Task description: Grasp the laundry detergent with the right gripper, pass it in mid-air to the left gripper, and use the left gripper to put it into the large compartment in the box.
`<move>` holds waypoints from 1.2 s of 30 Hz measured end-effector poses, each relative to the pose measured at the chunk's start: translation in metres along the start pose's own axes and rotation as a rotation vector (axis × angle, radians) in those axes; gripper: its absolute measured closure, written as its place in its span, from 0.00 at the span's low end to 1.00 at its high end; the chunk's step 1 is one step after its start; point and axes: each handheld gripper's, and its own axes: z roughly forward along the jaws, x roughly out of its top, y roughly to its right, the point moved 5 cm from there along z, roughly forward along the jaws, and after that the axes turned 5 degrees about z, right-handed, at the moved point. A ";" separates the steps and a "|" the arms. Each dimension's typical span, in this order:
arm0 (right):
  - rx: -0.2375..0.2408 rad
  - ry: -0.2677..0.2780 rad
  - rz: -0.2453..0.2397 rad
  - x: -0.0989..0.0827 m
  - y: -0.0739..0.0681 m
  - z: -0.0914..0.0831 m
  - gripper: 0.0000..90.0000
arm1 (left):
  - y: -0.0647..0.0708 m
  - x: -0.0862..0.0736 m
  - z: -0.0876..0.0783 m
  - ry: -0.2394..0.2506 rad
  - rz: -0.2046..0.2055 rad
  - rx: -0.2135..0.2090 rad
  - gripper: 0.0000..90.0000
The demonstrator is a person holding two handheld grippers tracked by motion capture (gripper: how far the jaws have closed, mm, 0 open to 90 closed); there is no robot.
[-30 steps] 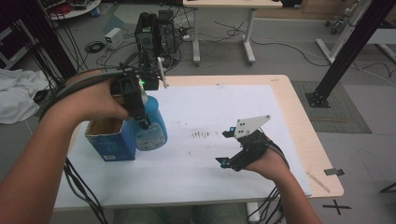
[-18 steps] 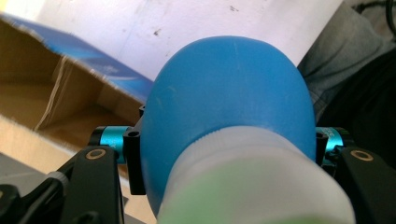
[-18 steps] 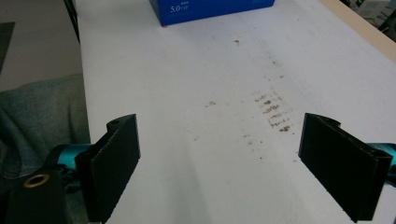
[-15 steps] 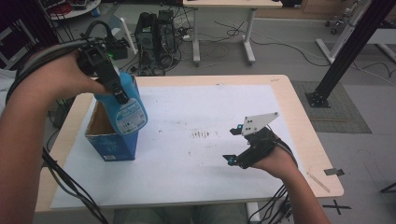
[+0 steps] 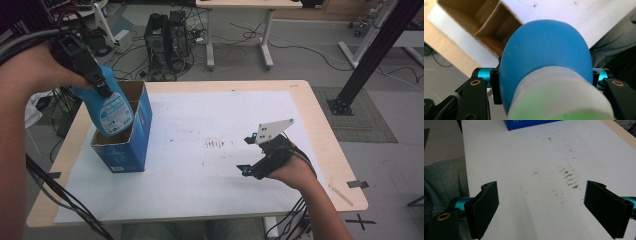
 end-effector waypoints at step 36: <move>0.006 -0.027 -0.008 0.001 -0.001 0.011 0.13 | -0.049 0.004 0.123 -0.074 -0.139 -0.041 0.43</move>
